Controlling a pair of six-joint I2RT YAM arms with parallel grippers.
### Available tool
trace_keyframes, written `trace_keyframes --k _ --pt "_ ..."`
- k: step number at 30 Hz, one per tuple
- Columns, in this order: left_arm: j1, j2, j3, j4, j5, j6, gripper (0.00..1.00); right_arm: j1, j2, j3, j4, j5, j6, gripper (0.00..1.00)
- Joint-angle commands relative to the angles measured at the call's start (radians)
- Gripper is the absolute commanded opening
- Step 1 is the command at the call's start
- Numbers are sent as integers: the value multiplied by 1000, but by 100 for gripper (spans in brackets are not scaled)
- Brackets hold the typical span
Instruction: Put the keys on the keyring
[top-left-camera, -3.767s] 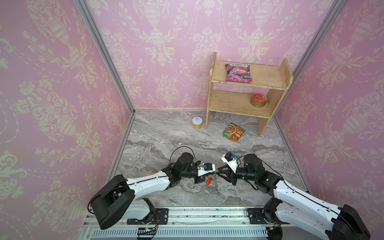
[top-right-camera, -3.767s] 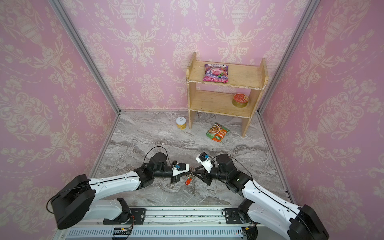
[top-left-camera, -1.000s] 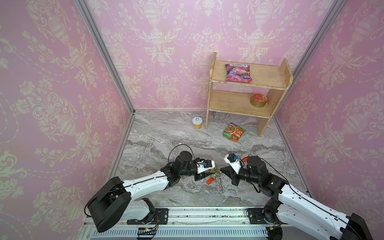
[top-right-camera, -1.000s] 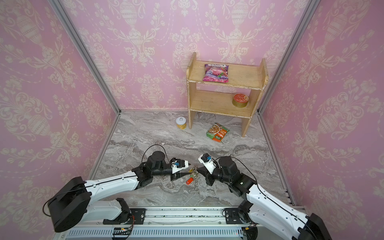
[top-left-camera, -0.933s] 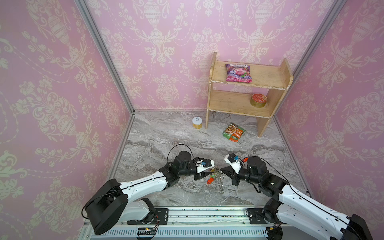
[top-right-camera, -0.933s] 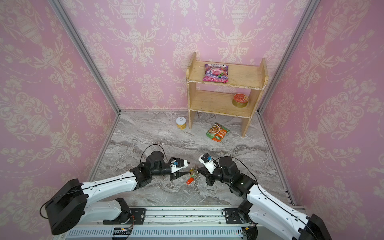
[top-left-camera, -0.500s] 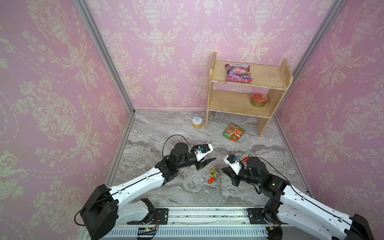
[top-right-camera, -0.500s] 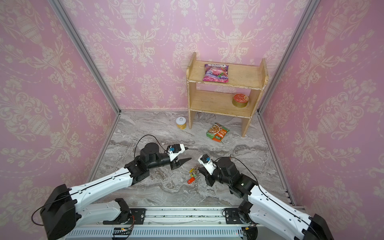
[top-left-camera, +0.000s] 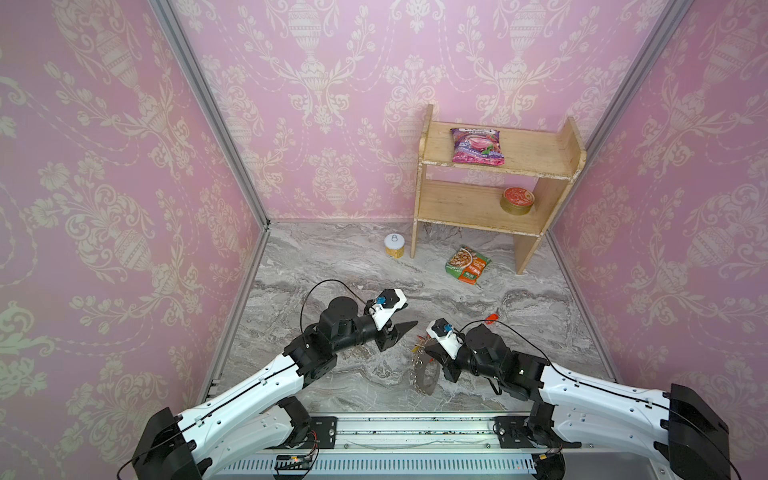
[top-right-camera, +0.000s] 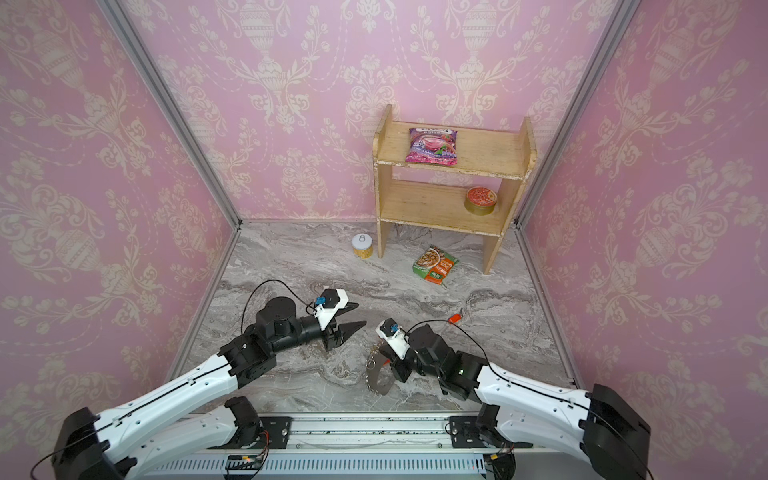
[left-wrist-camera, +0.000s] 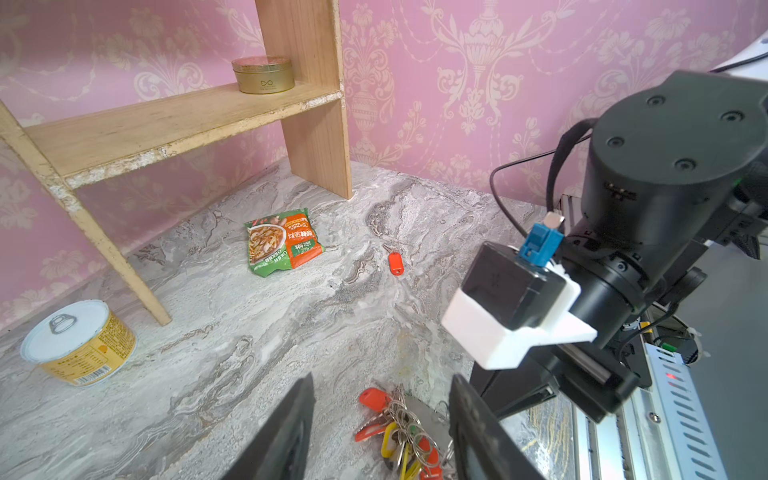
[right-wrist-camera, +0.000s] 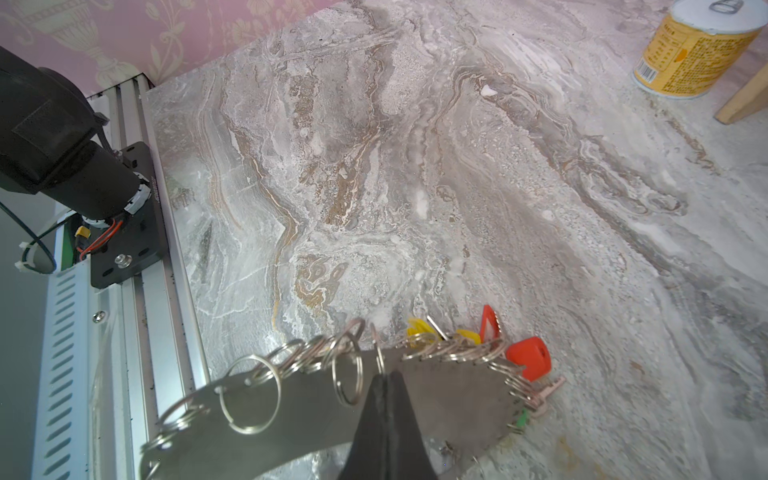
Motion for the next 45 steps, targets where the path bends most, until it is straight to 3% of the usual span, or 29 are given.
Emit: trace_keyframes --k 1,6,13,24,39,45 --pt "-3 -25 -52 -65 -26 -100 52 15 27 -13 92 35 45 0" --pt "-7 -13 -112 9 24 -206 46 22 55 -11 102 35 39 0" --pt "-7 94 -115 60 115 -196 43 21 66 1 118 17 3 0" --pt "-7 203 -63 -34 189 -9 33 -2 104 27 111 -50 -19 0" --pt "-7 335 -4 -60 247 147 35 -46 87 42 96 -137 -40 0" --pt "-7 345 -6 -34 284 142 22 -55 75 37 93 -137 -41 0"
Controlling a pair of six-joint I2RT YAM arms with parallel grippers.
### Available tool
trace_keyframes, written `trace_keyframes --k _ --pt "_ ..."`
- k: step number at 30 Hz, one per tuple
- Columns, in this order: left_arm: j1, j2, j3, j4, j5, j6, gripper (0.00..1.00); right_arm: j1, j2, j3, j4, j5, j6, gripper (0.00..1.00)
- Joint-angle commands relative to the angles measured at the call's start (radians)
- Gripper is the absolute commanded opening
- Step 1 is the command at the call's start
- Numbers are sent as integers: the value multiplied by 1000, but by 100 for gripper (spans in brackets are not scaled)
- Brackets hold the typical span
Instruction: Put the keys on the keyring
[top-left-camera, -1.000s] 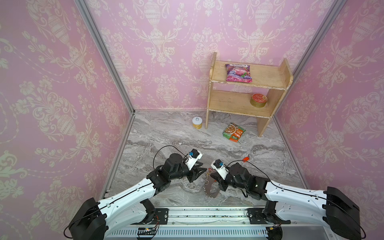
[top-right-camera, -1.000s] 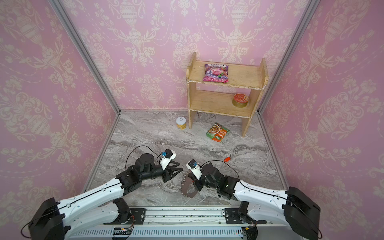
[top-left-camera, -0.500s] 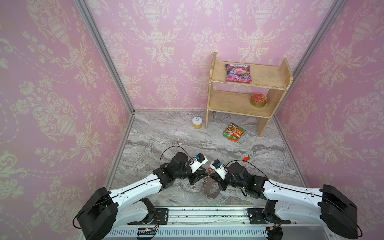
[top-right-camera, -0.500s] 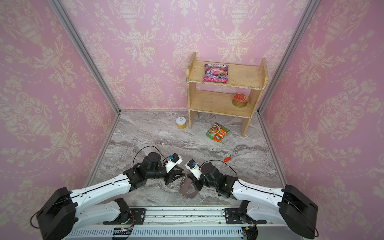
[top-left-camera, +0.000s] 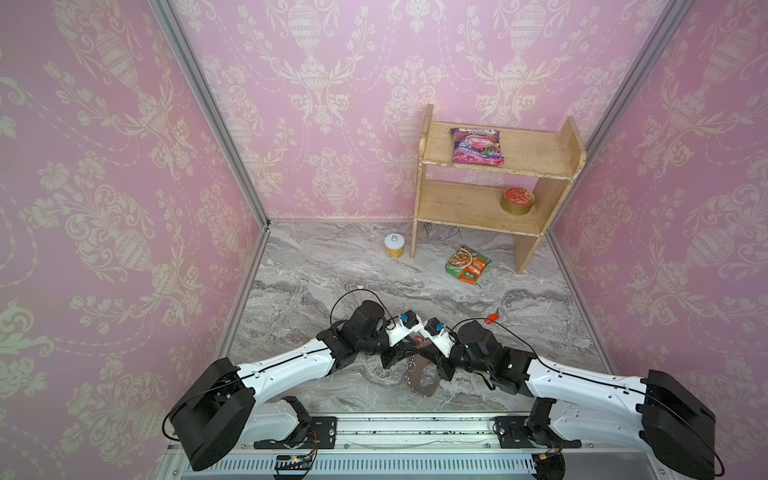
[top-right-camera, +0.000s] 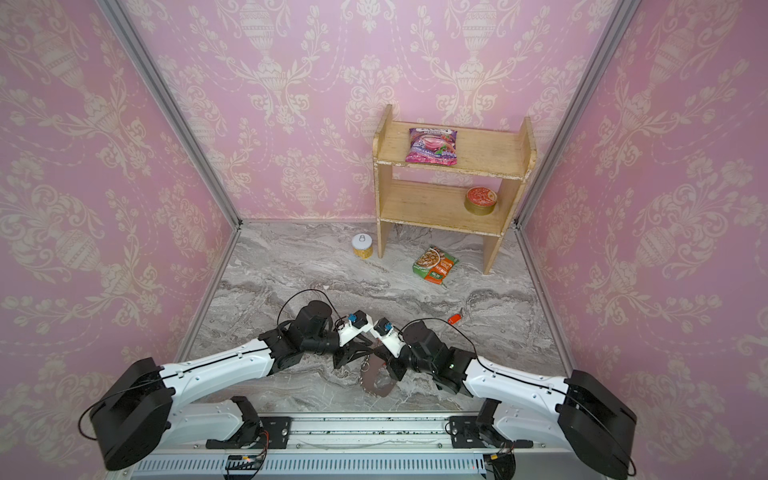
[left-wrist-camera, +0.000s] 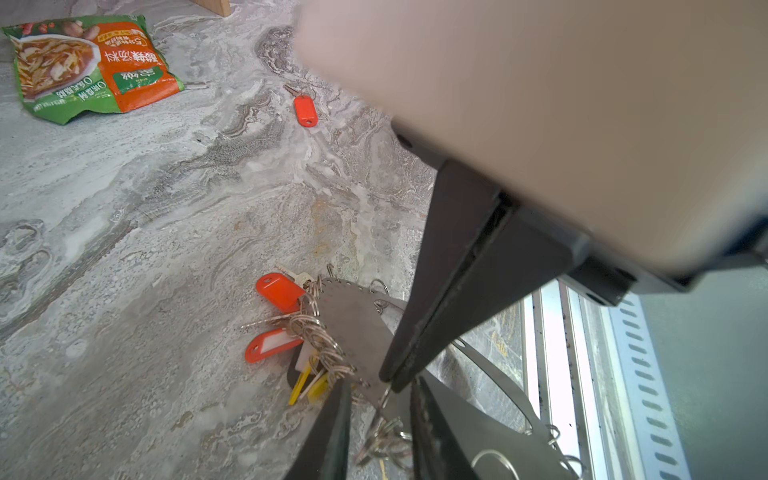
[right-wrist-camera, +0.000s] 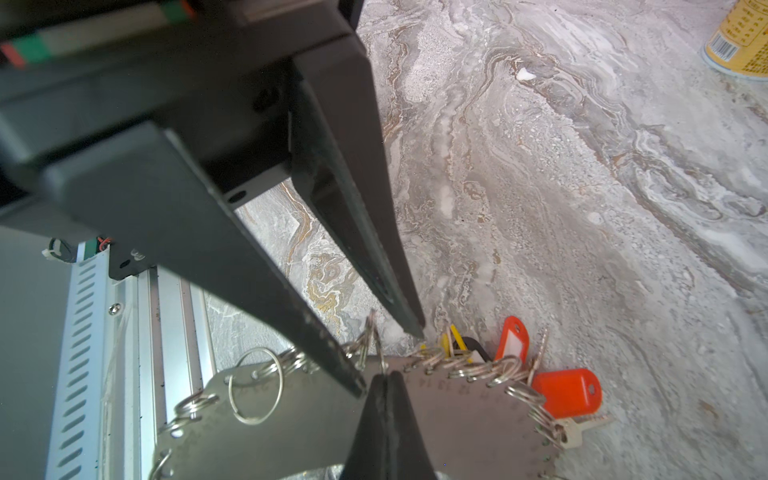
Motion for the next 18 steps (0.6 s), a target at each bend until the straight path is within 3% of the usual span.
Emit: trace_keyframes --k 1,18 --pt "-6 9 21 -2 57 26 21 -12 -27 26 19 -18 -12 0" --pt "-5 40 26 -37 51 50 14 -24 -42 24 26 -39 -8 0"
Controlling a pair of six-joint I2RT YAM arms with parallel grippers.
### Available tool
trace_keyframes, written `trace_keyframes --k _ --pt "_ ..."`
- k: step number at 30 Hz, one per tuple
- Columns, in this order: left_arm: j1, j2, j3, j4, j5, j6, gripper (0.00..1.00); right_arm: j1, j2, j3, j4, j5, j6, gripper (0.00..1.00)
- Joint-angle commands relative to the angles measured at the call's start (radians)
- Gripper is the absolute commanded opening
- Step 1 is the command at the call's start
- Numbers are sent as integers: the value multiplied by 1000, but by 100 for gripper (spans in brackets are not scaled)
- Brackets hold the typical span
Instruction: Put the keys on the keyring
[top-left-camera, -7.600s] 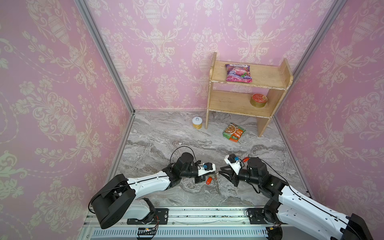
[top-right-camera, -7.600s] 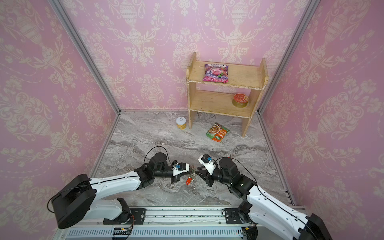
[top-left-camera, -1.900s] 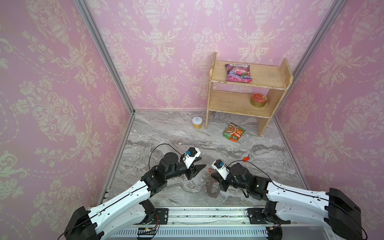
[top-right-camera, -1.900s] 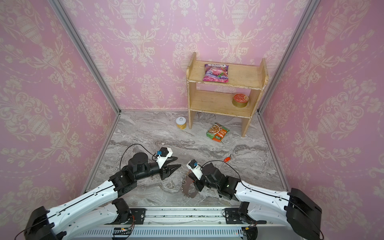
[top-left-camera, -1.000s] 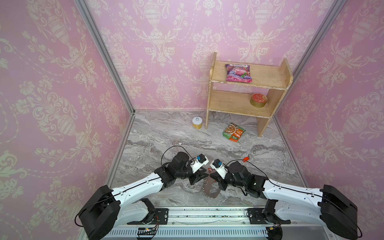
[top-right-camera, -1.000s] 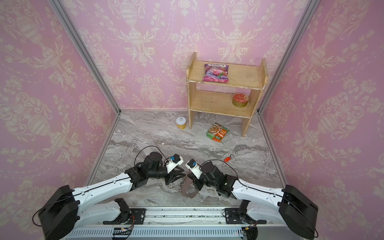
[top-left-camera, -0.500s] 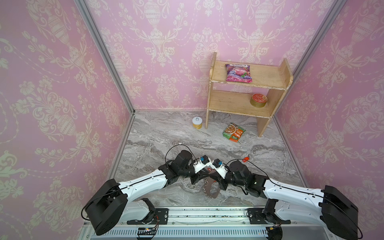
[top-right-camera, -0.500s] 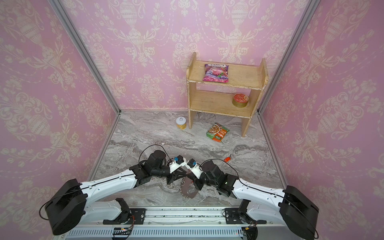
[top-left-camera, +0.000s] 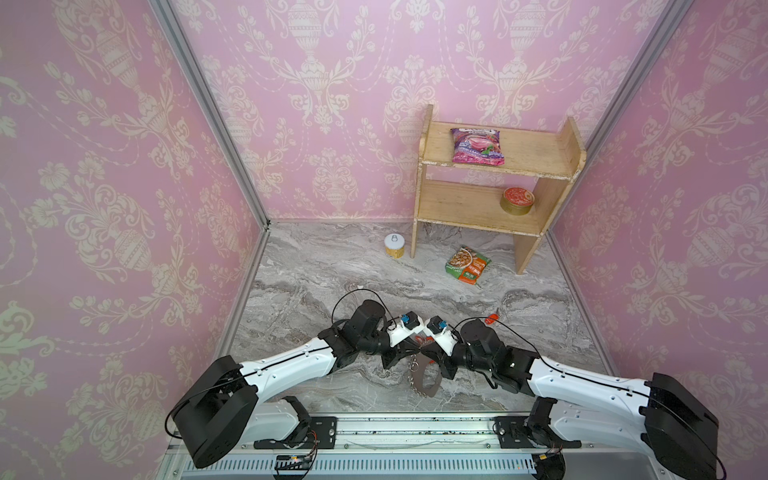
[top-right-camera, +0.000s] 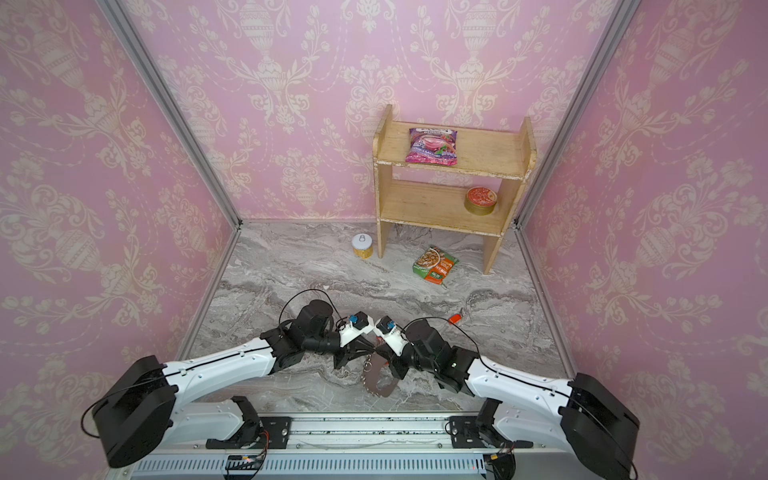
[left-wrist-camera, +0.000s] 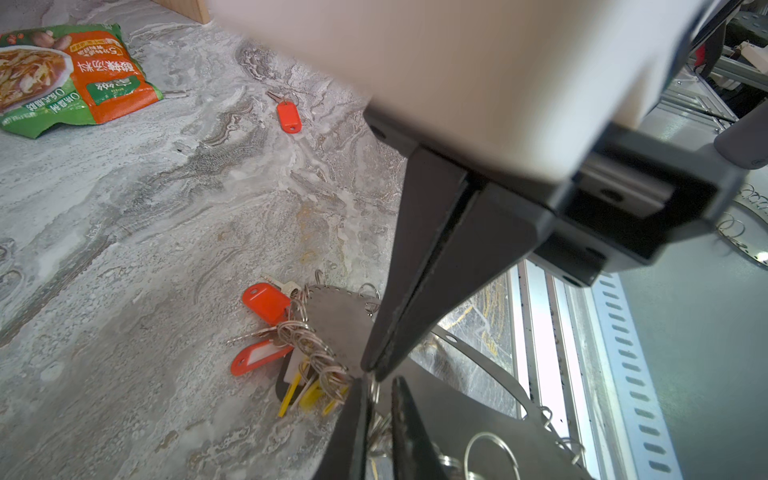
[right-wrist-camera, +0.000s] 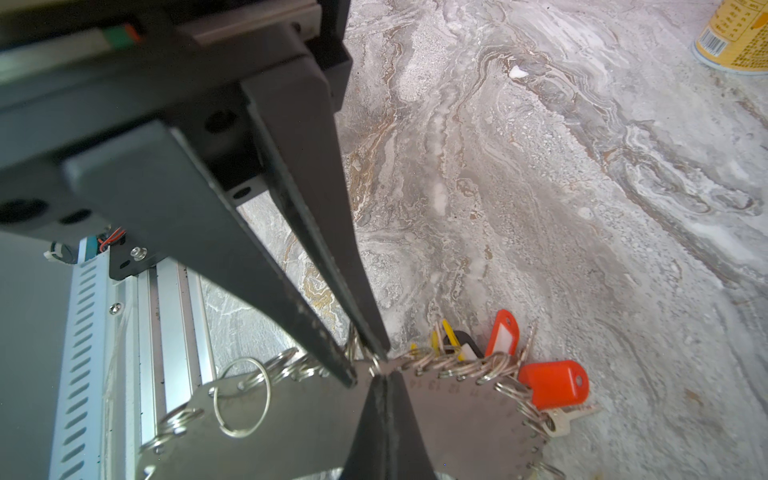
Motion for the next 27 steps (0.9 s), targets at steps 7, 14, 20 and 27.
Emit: trace_keyframes --k 7,14,20,27 --pt "-6 35 24 -42 -11 24 24 -2 -37 24 43 -25 -10 0" --pt "-6 41 20 -28 1 23 17 -2 -39 26 43 -30 -14 0" --pt "-3 26 13 -18 -59 22 30 -2 -37 25 42 -48 -14 0" --pt "8 20 -1 7 -10 17 31 -3 -54 20 42 -44 -20 0"
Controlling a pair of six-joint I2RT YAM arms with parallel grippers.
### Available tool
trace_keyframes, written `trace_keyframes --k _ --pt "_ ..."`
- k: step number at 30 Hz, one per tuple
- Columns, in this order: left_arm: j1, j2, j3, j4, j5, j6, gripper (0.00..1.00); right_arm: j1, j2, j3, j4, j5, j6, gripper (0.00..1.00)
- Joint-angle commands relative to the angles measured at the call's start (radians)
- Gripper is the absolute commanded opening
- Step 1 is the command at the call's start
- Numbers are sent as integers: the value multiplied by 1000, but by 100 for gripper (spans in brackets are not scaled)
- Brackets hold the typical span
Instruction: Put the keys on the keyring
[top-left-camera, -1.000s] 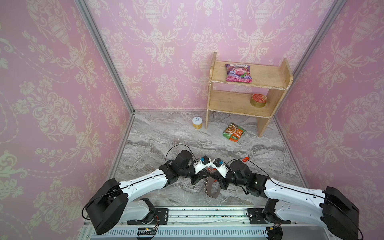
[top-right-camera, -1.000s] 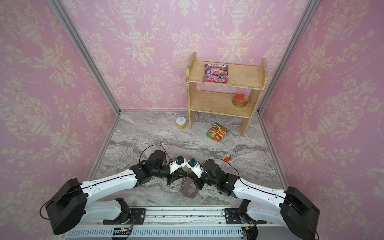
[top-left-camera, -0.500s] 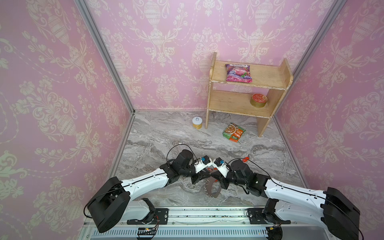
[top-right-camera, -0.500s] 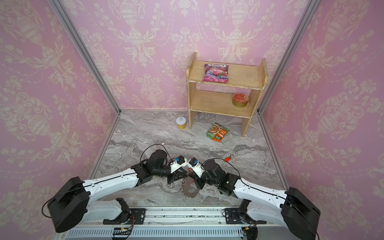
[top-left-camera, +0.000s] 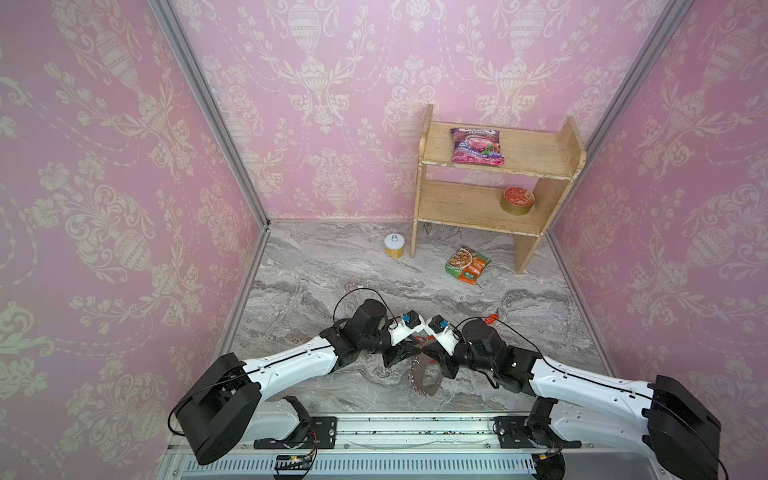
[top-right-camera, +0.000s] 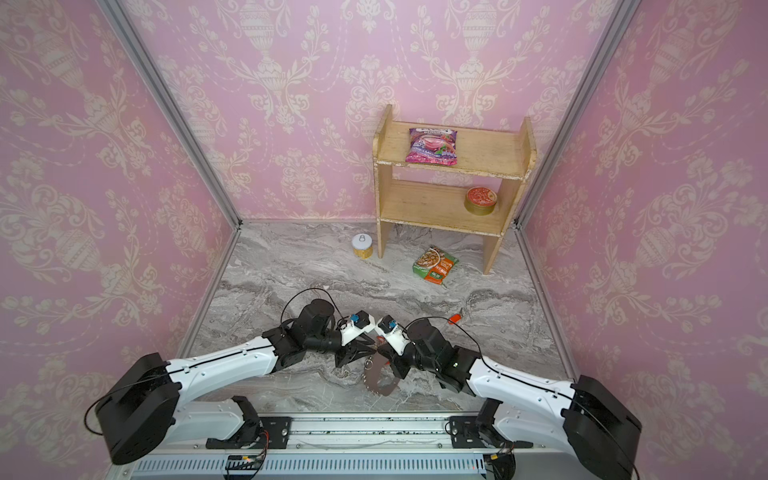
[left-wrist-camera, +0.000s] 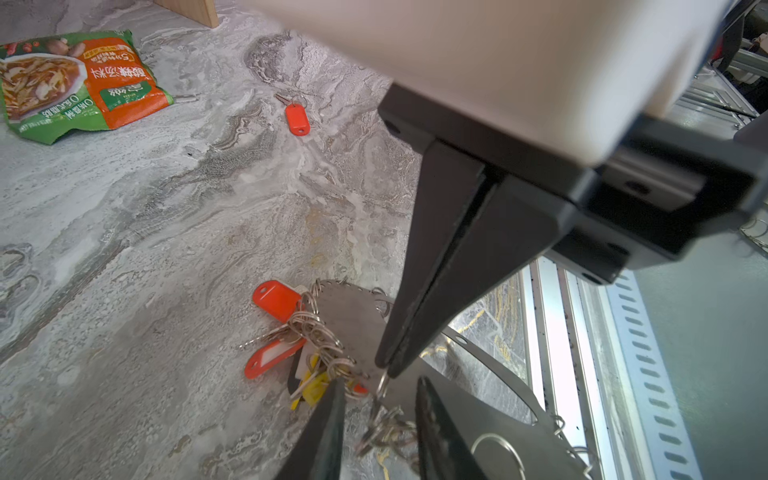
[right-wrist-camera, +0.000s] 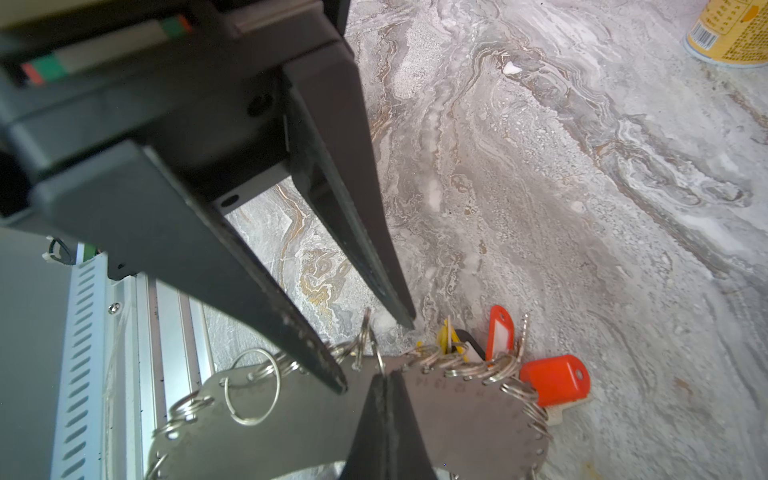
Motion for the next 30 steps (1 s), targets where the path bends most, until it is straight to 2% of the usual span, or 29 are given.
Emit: trace_keyframes --k 1,10,17,26,27,28,30 --pt "6 5 -11 -11 24 8 30 8 -36 20 62 -36 -24 0" --pt "10 28 -12 -4 95 2 11 9 -52 17 63 -14 -24 0" --pt "9 37 -17 13 133 -7 0 6 -53 9 73 -3 -20 0" --pt "14 9 -74 114 84 37 0 6 -56 -2 70 14 -3 0" --pt "16 3 -85 146 80 35 0 4 -65 -10 68 28 3 4" --pt "17 -3 -96 177 76 34 0 -2 -77 -19 66 39 10 13" --pt "19 -10 -109 227 71 36 0 -30 -106 -45 70 32 30 20"
